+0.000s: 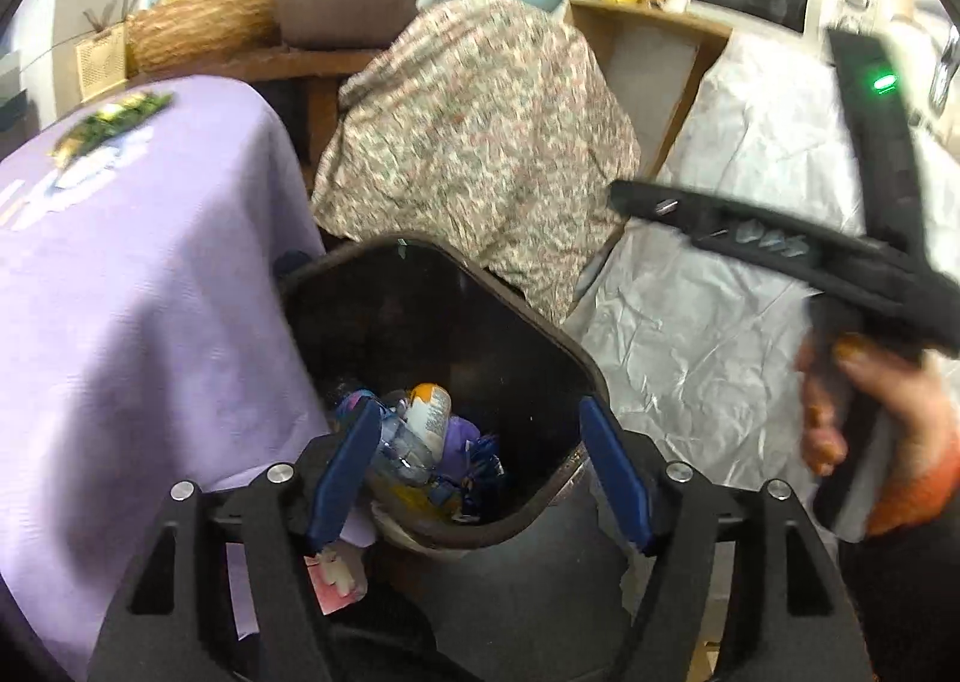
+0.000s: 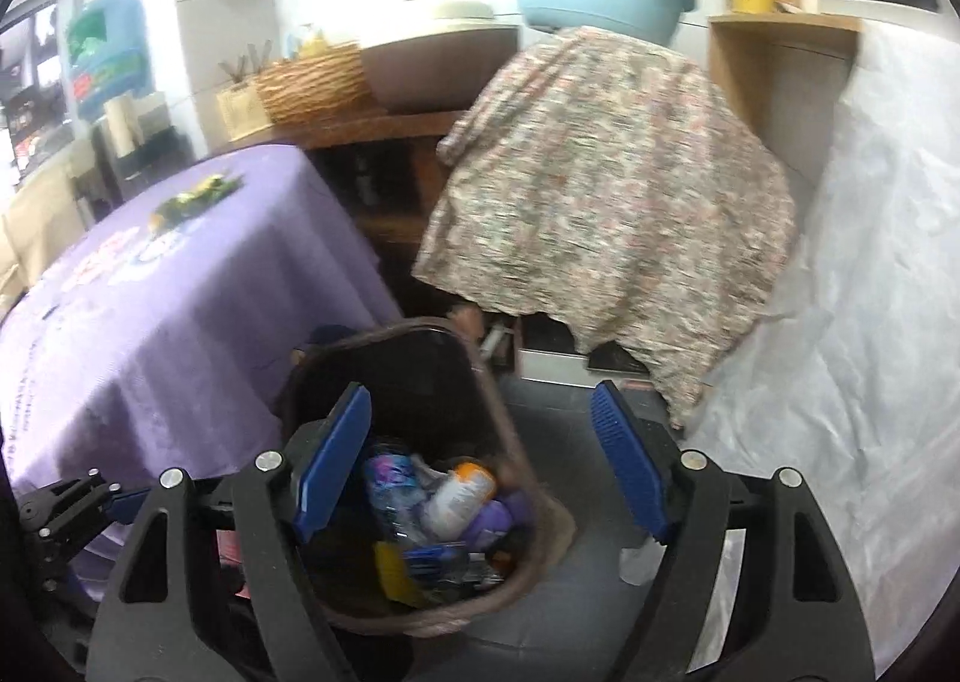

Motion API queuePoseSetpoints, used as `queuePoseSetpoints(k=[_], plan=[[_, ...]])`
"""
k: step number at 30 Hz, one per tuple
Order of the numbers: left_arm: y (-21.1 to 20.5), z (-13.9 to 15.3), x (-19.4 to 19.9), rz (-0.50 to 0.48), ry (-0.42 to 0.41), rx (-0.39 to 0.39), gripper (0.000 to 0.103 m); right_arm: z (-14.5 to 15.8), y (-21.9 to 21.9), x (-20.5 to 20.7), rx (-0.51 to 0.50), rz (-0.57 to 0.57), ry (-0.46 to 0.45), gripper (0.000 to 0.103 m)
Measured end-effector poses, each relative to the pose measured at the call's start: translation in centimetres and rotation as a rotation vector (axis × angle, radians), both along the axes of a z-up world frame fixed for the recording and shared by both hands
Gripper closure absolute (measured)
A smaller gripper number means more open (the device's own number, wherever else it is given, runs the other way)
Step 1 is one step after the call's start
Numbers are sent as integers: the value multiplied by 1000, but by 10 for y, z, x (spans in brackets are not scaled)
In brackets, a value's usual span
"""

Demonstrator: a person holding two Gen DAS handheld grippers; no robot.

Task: Collect trash
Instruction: 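Move both grippers back to the table and grasp the yellow chip bag with the right gripper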

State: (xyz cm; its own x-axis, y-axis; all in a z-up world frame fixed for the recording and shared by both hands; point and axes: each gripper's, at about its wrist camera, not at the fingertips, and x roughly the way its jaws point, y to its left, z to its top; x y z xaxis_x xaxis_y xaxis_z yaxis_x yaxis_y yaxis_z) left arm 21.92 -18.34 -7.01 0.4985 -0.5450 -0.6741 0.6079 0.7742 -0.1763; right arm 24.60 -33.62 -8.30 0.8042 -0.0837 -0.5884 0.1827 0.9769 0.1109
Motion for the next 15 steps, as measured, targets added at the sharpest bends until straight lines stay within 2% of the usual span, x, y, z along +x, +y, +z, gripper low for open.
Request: queuePoseSetpoints(k=[3,7,9,15], plan=[[25,21,-6,41,-40,-20,28,6,22,16,29,72,-9,27],[65,48,-7,120,-78,-49,26,11,57,38,51,171,-10,27],[84,58,-7,165,-107,-39,26,15,78,49,57,227,-10,27],[135,70,1,290,-137,-15,26,24,141,83,28,393,2,27]])
